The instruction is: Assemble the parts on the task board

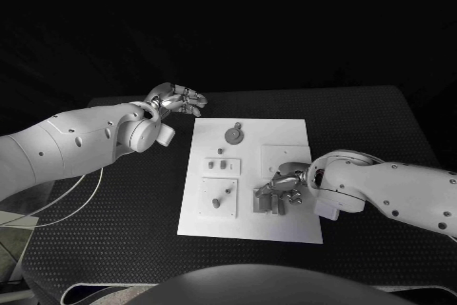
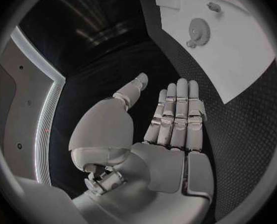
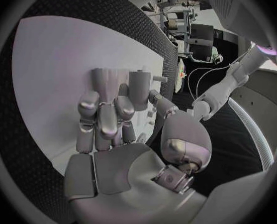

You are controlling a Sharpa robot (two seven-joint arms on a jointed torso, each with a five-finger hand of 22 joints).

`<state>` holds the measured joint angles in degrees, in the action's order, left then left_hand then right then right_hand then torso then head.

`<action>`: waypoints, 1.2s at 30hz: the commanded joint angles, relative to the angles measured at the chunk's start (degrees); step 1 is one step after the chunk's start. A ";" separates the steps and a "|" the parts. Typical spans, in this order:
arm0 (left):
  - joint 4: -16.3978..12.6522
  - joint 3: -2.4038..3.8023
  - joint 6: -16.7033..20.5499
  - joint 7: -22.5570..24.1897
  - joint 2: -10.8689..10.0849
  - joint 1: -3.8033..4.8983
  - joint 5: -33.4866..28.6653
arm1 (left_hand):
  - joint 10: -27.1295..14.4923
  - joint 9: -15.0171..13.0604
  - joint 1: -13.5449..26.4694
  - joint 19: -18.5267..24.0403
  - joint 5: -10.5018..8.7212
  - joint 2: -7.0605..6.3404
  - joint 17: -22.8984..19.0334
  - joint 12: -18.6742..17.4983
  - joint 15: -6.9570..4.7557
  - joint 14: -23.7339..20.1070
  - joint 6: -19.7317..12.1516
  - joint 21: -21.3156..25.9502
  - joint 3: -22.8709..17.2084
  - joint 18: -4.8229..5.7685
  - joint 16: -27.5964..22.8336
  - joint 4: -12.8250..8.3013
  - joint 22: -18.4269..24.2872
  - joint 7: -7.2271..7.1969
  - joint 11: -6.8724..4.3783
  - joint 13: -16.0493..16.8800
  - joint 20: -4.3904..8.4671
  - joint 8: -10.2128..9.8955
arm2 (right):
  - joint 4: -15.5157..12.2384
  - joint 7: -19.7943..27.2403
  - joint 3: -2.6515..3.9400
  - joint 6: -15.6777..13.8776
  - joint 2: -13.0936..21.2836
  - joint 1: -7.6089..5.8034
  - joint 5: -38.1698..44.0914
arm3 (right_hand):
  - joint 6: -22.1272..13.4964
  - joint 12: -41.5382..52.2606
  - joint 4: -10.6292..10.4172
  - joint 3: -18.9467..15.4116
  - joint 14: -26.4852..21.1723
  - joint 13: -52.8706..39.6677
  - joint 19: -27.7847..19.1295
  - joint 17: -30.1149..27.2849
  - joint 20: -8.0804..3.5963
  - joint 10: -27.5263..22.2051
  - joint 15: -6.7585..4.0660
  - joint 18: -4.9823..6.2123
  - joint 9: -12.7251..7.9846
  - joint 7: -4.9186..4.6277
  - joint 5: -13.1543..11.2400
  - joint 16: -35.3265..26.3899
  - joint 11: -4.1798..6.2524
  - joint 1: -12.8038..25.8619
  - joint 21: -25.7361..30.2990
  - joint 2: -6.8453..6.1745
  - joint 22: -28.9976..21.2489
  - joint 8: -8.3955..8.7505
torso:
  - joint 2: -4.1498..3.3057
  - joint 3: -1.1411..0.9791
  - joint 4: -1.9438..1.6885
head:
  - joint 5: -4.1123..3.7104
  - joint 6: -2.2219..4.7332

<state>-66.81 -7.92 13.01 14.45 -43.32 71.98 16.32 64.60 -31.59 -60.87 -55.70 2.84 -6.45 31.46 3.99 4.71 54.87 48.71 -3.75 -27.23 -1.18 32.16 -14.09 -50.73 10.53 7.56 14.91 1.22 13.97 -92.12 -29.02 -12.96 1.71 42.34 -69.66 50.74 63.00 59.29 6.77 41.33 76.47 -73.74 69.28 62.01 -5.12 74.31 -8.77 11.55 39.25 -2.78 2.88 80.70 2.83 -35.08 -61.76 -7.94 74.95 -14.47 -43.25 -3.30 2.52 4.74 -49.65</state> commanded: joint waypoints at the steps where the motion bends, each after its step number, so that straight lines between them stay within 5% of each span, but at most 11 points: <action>1: -0.15 0.03 -0.77 0.40 0.03 0.07 0.12 | -0.11 0.05 0.60 0.02 0.15 -0.01 0.10 -0.08 0.06 0.52 -0.24 -0.21 -0.04 -0.08 -0.37 0.33 0.06 0.07 0.40 -0.06 -0.32 0.31 | -0.01 -1.02 -0.46 1.47 -0.03 0.55 0.69 | 0.16 -0.15 -0.28 -0.05 -0.07 0.07 0.05 -0.09 -0.29 -0.37 -0.03 3.45 0.03 -0.74 0.20 -0.33 0.02 -0.17 0.39 -0.55 0.52 0.14 | 0.00 -0.02 0.02 | 0.09 -0.05; 9: -0.15 0.03 -0.72 0.42 0.02 0.07 0.12 | -0.12 0.06 0.60 0.03 0.15 -0.03 0.13 -0.08 0.06 0.53 -0.24 -0.21 -0.05 -0.07 -0.40 0.36 0.07 0.08 0.40 -0.07 -0.33 0.32 | 0.02 -0.96 -0.48 1.87 -0.05 0.58 0.69 | 0.06 -0.39 -0.82 -0.01 -0.16 0.24 0.02 -0.27 -0.28 -0.59 0.00 3.45 0.05 -0.78 0.20 -0.40 -0.02 -0.12 0.46 -1.57 0.52 0.21 | -0.01 -0.01 0.00 | 0.13 -0.14; 13: -0.14 0.03 -0.75 0.39 0.03 0.07 0.12 | -0.12 0.06 0.59 0.03 0.15 -0.02 0.16 -0.07 0.06 0.53 -0.24 -0.21 -0.06 -0.08 -0.41 0.37 0.08 0.08 0.40 -0.07 -0.32 0.32 | 0.07 -0.90 -0.48 1.92 -0.03 0.59 0.81 | 0.05 -0.33 -3.90 1.51 -0.14 0.36 0.29 -0.39 -0.39 -0.57 -0.02 3.45 0.20 -0.77 0.16 -0.37 0.01 -0.47 0.55 -4.79 0.43 0.19 | 0.00 0.00 0.01 | 0.13 -0.21; 22: -0.18 0.02 -0.62 0.22 -0.14 0.08 0.12 | -0.15 0.07 0.43 0.07 0.15 -0.02 0.28 -0.08 0.06 0.52 -0.22 -0.21 -0.13 -0.08 -0.52 0.35 0.12 0.02 0.41 -0.12 -0.32 0.36 | 0.06 -0.80 -0.50 2.29 0.00 0.59 1.04 | -0.26 -0.64 -6.06 1.88 -0.44 0.60 0.27 -0.82 -0.42 -0.93 0.03 3.45 0.41 -0.84 0.22 -0.48 -0.08 -1.13 0.62 -7.17 0.45 0.25 | 0.00 0.01 0.01 | 0.25 -0.27; 36: -0.17 0.02 -0.61 0.22 -0.11 0.08 0.12 | -0.19 0.09 0.35 0.09 0.15 -0.05 0.35 -0.08 0.08 0.51 -0.26 -0.21 -0.15 -0.07 -0.59 0.33 0.14 0.02 0.43 -0.15 -0.33 0.35 | 0.05 -0.80 -0.50 2.71 -0.03 0.60 1.57 | -0.38 -0.69 -6.42 1.91 -0.59 0.65 0.19 -0.96 -0.43 -1.09 0.07 3.45 0.51 -0.88 0.21 -0.49 -0.11 -1.79 0.62 -7.39 0.49 0.27 | 0.00 -0.01 0.01 | 0.46 -0.35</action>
<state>-66.83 -7.93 13.01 14.36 -43.46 71.98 16.32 64.38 -31.55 -60.87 -55.70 2.84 -6.45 31.73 3.99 4.91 55.07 48.71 -3.75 -27.36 -1.16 31.94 -13.97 -50.67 10.53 7.78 14.85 1.22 13.97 -92.08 -28.71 -13.00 2.14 42.28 -69.61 51.73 62.72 58.84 0.78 43.26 76.27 -73.13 69.51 61.11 -5.33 73.70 -8.57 11.55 39.79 -3.36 2.88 80.49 2.65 -36.45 -61.22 -15.01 74.95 -14.42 -43.25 -3.30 2.52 5.17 -50.00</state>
